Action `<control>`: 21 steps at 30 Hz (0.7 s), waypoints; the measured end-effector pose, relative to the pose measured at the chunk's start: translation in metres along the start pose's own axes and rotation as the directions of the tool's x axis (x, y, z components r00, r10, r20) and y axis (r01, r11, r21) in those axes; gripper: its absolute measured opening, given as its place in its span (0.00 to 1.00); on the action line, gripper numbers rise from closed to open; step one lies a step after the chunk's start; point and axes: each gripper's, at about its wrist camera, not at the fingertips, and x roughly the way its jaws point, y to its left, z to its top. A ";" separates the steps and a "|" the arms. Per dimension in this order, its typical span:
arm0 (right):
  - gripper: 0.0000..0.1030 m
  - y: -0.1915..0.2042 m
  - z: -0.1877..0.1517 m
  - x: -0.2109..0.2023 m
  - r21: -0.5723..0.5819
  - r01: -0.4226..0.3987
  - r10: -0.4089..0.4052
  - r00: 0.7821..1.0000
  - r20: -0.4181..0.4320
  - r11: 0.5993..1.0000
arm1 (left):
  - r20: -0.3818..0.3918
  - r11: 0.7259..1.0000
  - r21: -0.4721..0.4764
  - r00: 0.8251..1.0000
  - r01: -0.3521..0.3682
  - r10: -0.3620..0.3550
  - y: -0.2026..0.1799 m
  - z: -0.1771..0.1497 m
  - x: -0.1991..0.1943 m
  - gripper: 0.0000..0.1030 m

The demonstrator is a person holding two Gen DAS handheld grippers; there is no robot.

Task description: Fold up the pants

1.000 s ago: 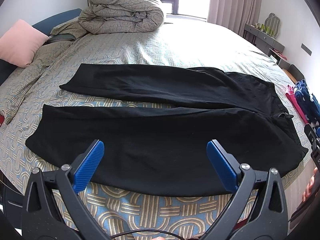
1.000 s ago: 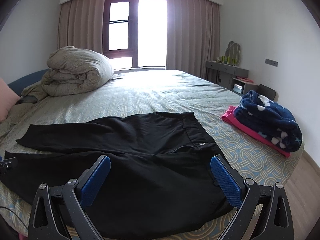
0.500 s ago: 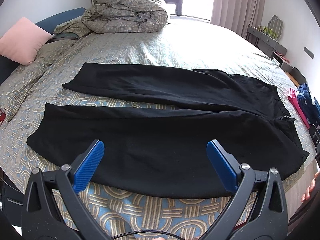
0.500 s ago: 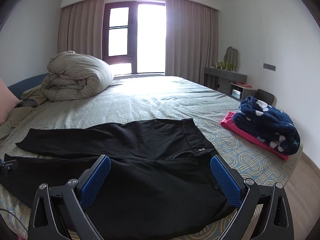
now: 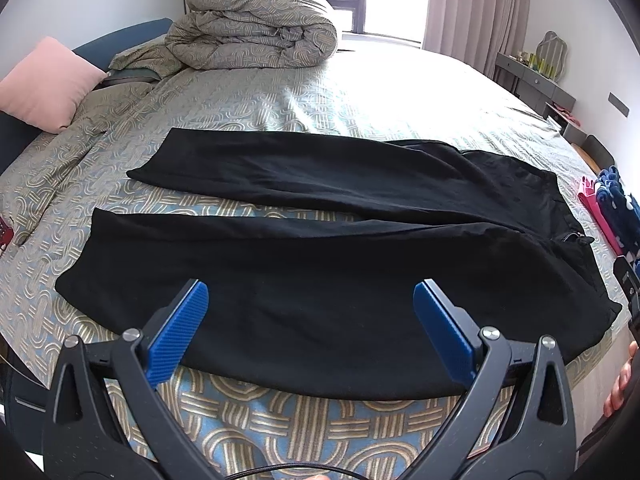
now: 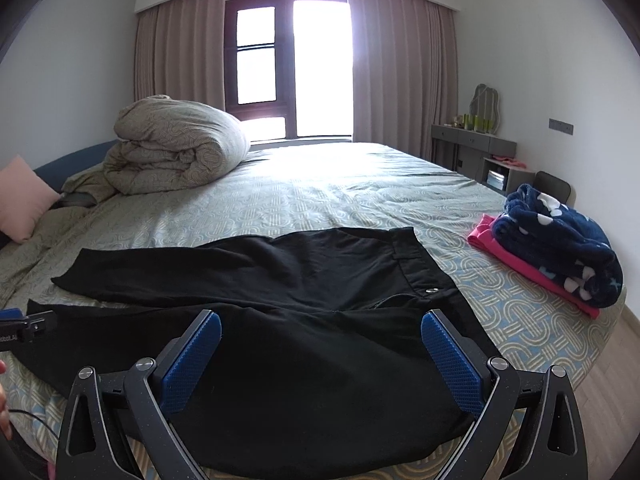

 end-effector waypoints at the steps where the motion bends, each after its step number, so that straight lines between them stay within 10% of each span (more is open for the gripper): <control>1: 0.99 -0.001 0.000 0.001 0.007 0.013 -0.013 1.000 -0.008 1.000 | 0.000 1.000 0.002 1.000 -0.002 0.002 0.000 0.000 0.000 0.99; 21: 0.99 -0.006 -0.004 0.009 0.032 0.045 -0.043 0.997 -0.068 0.998 | 0.025 1.000 0.011 0.999 -0.021 0.021 0.002 0.001 -0.001 0.99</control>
